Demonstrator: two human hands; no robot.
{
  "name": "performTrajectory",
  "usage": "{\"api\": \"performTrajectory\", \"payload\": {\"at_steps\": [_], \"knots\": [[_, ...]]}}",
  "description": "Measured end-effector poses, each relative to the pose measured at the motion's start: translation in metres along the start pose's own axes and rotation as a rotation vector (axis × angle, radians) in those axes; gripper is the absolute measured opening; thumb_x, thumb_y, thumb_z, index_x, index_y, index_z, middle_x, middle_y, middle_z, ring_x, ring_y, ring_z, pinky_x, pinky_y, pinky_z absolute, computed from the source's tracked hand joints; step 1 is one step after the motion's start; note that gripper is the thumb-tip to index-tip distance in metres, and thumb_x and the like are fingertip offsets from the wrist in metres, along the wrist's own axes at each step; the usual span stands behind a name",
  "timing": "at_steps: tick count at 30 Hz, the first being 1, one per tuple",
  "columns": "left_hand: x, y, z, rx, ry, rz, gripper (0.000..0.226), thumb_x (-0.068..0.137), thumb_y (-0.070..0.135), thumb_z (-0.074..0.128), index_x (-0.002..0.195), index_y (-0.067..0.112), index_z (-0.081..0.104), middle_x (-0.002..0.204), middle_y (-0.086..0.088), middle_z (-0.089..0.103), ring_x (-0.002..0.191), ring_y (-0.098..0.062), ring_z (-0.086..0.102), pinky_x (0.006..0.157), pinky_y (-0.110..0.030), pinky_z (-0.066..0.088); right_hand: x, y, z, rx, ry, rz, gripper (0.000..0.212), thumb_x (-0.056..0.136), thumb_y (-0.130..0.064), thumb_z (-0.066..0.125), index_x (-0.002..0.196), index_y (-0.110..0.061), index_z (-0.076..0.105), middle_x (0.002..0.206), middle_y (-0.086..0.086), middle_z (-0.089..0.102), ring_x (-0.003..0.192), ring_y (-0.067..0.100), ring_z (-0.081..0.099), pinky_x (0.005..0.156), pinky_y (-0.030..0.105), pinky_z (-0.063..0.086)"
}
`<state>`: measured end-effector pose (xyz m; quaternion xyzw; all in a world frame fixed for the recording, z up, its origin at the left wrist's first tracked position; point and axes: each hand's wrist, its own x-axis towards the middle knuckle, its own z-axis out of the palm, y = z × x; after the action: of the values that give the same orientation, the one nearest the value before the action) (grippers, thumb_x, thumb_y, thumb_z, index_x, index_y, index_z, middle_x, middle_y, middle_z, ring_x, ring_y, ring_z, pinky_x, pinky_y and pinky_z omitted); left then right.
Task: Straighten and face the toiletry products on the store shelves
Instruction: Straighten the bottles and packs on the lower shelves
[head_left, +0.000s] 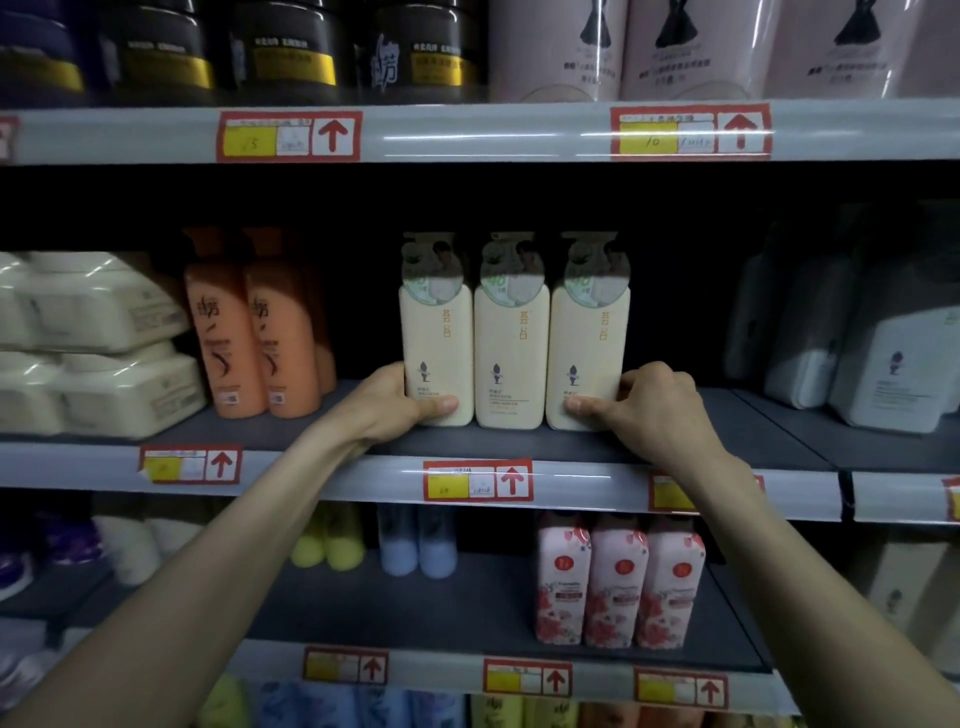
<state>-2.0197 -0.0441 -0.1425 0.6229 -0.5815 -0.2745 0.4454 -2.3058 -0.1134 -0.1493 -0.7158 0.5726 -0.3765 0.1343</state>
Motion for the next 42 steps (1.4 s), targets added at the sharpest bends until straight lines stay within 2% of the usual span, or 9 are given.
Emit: {"api": "performTrajectory", "payload": {"at_steps": [3,9,12,15,19,25,34,38,42], "knots": [[-0.006,0.006,-0.003,-0.091,-0.018,-0.038,0.047,0.084,0.012,0.080,0.127,0.015,0.061,0.130,-0.006,0.069,0.115,-0.015,0.066,0.111,-0.039,0.046,-0.010,-0.006,-0.007,-0.098,0.047,0.018,0.066,0.062,-0.080,0.077,0.072,-0.015,0.067,0.079,0.008,0.066,0.074,0.029,0.064,0.066,0.044,0.059],[-0.031,0.019,-0.016,0.020,0.066,0.031,0.092,0.077,0.035,0.086,0.152,0.011,0.039,0.154,-0.001,0.046,0.141,-0.016,0.047,0.119,-0.036,0.035,-0.043,-0.022,-0.022,-0.128,0.283,-0.045,0.036,0.086,-0.059,0.066,0.084,-0.024,0.078,0.080,0.009,0.072,0.085,0.039,0.066,0.077,0.045,0.058],[-0.062,0.022,-0.010,-0.012,0.170,0.117,0.077,0.091,0.024,0.074,0.155,0.011,0.034,0.155,0.000,0.045,0.137,-0.011,0.049,0.108,-0.021,0.040,-0.067,-0.030,-0.024,0.152,0.304,-0.140,0.029,0.091,-0.045,0.063,0.074,-0.024,0.074,0.067,-0.005,0.073,0.072,0.018,0.071,0.071,0.037,0.057],[-0.097,0.010,0.003,-0.020,0.244,0.235,0.048,0.093,0.021,0.071,0.139,0.020,0.057,0.124,0.022,0.064,0.111,0.008,0.063,0.099,-0.014,0.049,-0.097,-0.045,-0.006,0.315,0.144,-0.256,0.023,0.096,-0.034,0.066,0.077,-0.024,0.076,0.067,-0.010,0.074,0.068,0.001,0.070,0.067,0.024,0.053],[-0.133,-0.023,0.021,-0.063,0.331,0.197,0.034,0.094,0.021,0.070,0.128,0.021,0.067,0.119,0.011,0.073,0.109,0.002,0.067,0.099,-0.027,0.054,-0.123,-0.042,0.043,0.391,-0.070,-0.295,0.017,0.096,-0.035,0.067,0.091,-0.024,0.079,0.079,-0.011,0.077,0.079,0.002,0.073,0.078,0.031,0.060],[-0.186,-0.078,0.044,-0.142,0.381,0.018,0.023,0.094,0.029,0.068,0.115,0.022,0.073,0.101,0.005,0.078,0.097,-0.008,0.073,0.091,-0.041,0.059,-0.168,-0.017,0.093,0.542,-0.328,-0.184,0.013,0.097,-0.024,0.068,0.091,-0.024,0.079,0.085,-0.009,0.079,0.082,0.006,0.075,0.081,0.031,0.060],[-0.249,-0.232,0.042,-0.244,0.460,-0.409,0.028,0.087,-0.006,0.069,0.078,0.019,0.077,0.073,-0.001,0.077,0.080,-0.028,0.072,0.081,-0.040,0.058,-0.252,0.039,0.213,0.357,-0.722,0.058,0.015,0.078,-0.030,0.066,0.073,-0.022,0.079,0.079,-0.004,0.079,0.085,0.018,0.077,0.086,0.043,0.061],[-0.262,-0.296,0.004,-0.380,0.624,-0.570,0.017,0.088,-0.012,0.059,0.091,-0.002,0.073,0.072,-0.009,0.073,0.077,-0.032,0.070,0.075,-0.037,0.059,-0.276,0.053,0.278,0.352,-0.806,0.191,0.017,0.067,-0.049,0.063,0.072,-0.044,0.078,0.087,-0.014,0.078,0.100,0.016,0.073,0.095,0.038,0.057],[-0.250,-0.365,0.009,-0.518,0.498,-0.786,0.027,0.098,-0.003,0.052,0.123,-0.010,0.062,0.094,-0.014,0.073,0.079,-0.024,0.072,0.082,-0.036,0.058,-0.282,0.051,0.350,0.423,-0.906,0.312,0.020,0.092,-0.019,0.069,0.108,-0.025,0.078,0.116,0.001,0.076,0.117,0.021,0.067,0.108,0.042,0.050]]}}
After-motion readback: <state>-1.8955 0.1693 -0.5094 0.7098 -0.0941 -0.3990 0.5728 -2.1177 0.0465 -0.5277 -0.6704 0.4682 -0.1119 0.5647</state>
